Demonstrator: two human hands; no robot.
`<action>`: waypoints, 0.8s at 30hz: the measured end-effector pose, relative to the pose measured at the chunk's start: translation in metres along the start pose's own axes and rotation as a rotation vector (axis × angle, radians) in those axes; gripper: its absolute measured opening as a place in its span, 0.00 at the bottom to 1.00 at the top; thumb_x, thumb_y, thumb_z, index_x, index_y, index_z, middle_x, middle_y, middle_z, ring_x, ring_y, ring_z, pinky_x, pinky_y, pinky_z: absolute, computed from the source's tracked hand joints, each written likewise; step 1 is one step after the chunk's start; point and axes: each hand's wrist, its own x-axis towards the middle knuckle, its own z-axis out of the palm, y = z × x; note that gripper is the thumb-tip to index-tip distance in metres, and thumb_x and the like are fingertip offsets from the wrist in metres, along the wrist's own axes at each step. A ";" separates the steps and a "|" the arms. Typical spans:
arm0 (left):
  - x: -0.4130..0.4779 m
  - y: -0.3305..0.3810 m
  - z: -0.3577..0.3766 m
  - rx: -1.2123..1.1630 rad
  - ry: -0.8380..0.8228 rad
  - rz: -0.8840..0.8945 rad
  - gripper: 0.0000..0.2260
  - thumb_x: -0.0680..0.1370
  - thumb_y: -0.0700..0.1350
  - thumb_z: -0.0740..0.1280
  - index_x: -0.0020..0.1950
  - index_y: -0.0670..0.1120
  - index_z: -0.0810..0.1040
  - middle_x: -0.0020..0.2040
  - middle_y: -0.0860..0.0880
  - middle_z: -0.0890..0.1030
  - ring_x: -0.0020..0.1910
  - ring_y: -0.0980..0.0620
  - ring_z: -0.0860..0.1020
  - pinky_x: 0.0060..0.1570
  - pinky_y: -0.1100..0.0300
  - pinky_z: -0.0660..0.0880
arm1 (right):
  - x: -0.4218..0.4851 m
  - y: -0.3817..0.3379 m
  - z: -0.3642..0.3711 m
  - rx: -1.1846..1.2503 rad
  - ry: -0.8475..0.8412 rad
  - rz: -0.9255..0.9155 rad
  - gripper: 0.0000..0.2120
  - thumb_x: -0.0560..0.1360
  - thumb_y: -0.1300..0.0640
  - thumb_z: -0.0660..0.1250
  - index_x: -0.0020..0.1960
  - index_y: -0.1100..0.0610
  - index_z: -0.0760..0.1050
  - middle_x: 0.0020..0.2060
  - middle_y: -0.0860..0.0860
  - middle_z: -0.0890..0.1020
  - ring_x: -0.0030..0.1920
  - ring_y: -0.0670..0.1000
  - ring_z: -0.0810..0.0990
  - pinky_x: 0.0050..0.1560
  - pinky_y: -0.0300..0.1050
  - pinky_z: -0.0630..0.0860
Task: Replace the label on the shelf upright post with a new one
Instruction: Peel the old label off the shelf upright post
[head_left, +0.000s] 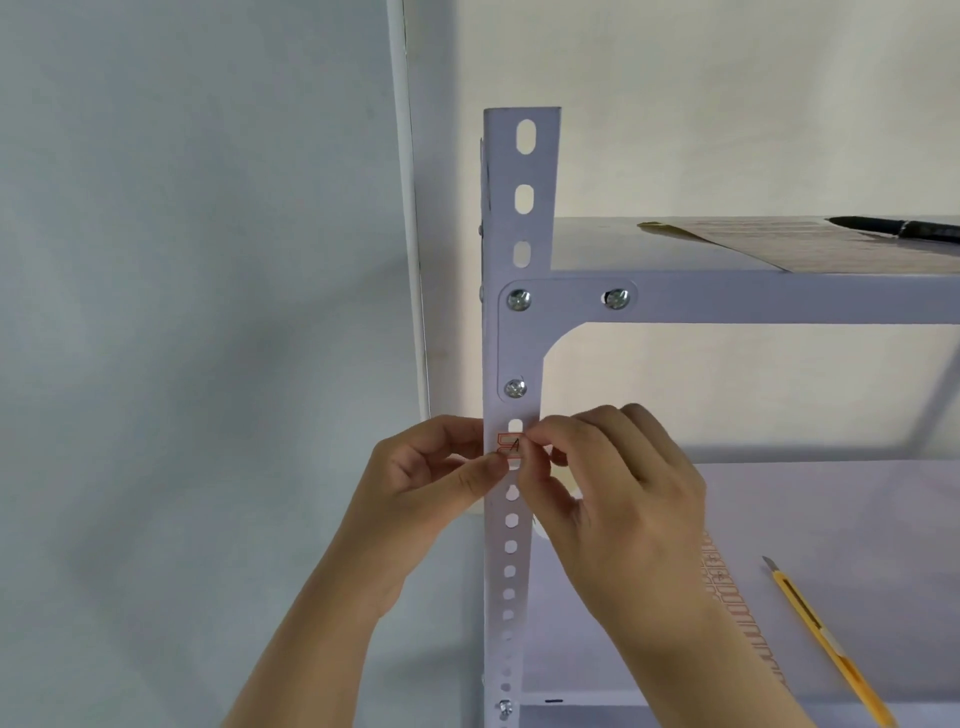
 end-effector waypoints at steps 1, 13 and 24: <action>0.000 0.002 0.000 0.002 -0.001 0.005 0.09 0.70 0.41 0.76 0.49 0.45 0.86 0.42 0.47 0.88 0.40 0.52 0.85 0.43 0.63 0.80 | 0.001 -0.001 0.001 -0.016 -0.010 -0.003 0.10 0.76 0.58 0.68 0.38 0.60 0.81 0.30 0.52 0.80 0.30 0.55 0.74 0.28 0.51 0.73; -0.009 0.008 0.008 0.014 0.064 -0.014 0.08 0.75 0.37 0.70 0.50 0.46 0.85 0.41 0.53 0.88 0.37 0.60 0.84 0.37 0.71 0.76 | -0.004 0.004 0.010 0.046 0.007 -0.049 0.13 0.78 0.59 0.65 0.38 0.63 0.79 0.30 0.54 0.79 0.30 0.57 0.74 0.29 0.52 0.73; -0.009 0.008 0.007 0.005 0.082 -0.023 0.14 0.68 0.46 0.73 0.52 0.45 0.86 0.43 0.50 0.88 0.37 0.58 0.84 0.36 0.71 0.76 | -0.008 0.004 0.005 -0.054 0.078 -0.109 0.07 0.75 0.60 0.72 0.41 0.62 0.84 0.32 0.54 0.84 0.29 0.55 0.78 0.26 0.47 0.75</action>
